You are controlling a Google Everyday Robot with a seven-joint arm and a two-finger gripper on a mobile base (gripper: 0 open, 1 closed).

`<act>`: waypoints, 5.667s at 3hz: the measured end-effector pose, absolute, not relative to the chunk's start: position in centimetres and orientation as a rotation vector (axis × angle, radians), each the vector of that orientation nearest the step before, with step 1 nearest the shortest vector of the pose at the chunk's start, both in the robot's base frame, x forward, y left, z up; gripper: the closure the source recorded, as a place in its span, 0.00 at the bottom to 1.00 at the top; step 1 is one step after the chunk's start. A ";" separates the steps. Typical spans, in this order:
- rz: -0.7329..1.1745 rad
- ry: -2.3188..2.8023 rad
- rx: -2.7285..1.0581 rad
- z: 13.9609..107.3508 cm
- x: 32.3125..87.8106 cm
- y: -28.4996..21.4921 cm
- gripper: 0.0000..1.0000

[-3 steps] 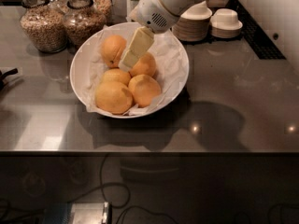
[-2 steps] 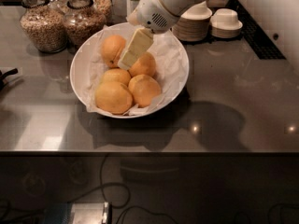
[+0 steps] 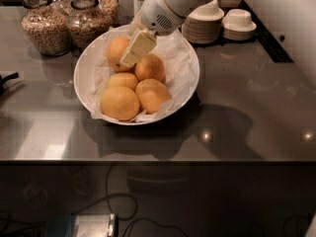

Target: Pick orange from white bowl

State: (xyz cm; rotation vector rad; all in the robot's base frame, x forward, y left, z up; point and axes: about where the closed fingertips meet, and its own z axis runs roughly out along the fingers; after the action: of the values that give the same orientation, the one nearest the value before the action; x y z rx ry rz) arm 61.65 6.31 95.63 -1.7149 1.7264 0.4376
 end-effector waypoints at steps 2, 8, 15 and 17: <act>0.460 1.704 -1.723 93.7 64.3 8.5 0.32; 0.516 1.756 -1.701 91.8 64.8 9.9 0.18; 0.683 1.321 -1.504 104.0 55.0 4.5 1.00; 0.540 0.900 -1.719 109.2 45.5 3.2 1.00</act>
Offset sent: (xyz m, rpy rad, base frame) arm 0.0394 0.0253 -0.0244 0.0203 -0.0038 0.0191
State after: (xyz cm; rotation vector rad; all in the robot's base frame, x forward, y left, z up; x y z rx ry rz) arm 45.47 3.17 109.17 -1.7192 0.9004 0.5397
